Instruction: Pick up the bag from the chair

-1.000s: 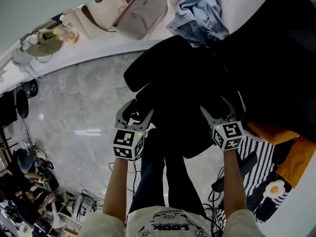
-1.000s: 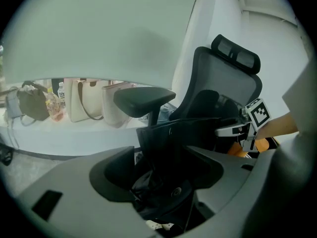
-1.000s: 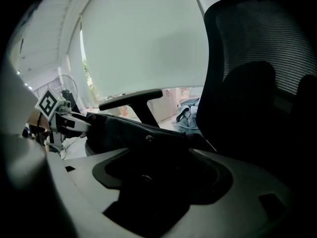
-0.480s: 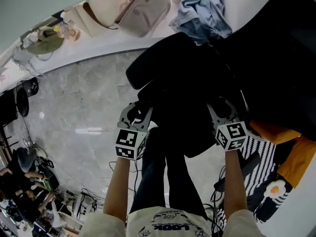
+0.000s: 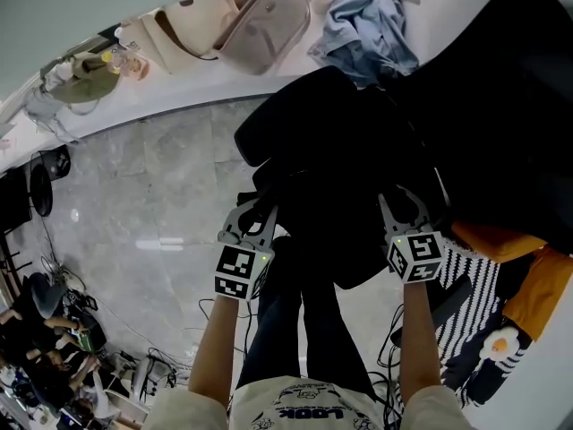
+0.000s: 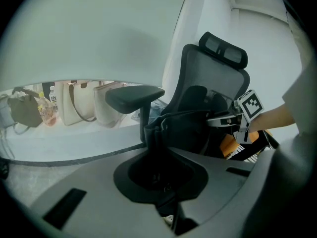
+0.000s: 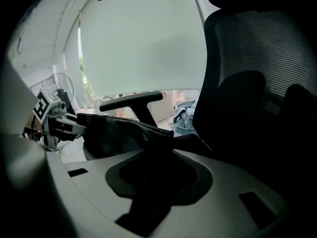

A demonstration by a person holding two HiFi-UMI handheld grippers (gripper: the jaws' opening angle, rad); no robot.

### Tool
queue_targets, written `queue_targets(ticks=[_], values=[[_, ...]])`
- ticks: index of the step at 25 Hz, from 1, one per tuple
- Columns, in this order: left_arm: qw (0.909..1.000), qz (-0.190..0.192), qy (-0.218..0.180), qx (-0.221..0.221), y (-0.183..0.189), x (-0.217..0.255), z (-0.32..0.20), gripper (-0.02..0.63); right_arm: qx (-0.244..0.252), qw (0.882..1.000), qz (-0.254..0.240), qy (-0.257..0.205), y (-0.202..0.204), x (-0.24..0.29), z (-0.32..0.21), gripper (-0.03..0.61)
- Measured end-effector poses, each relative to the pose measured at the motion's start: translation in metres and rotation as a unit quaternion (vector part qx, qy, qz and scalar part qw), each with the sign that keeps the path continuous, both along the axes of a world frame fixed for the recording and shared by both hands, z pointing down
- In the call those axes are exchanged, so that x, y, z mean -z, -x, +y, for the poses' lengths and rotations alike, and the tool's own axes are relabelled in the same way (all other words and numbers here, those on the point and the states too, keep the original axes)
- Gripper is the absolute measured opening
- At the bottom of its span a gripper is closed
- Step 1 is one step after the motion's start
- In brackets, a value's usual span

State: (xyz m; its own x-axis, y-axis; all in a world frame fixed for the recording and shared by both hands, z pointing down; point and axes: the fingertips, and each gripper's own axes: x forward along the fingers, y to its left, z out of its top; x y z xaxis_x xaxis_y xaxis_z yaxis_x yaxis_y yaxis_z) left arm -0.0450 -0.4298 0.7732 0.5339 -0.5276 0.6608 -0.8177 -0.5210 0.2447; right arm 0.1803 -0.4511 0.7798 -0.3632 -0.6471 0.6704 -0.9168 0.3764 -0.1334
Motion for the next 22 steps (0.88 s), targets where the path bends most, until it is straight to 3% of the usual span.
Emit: queue_targets(ticks=[10,22], values=[[0.9996,0.002,-0.025,-0.012,0.011,0.045,0.015,0.029,-0.026,0.999,-0.008,-0.022,0.012,0.044,0.016,0.118],[0.9972,0.014,-0.073,-0.007,0.032,0.129,0.025,0.028,-0.048,0.996,-0.01,-0.076,0.033,0.135,0.036,0.115]])
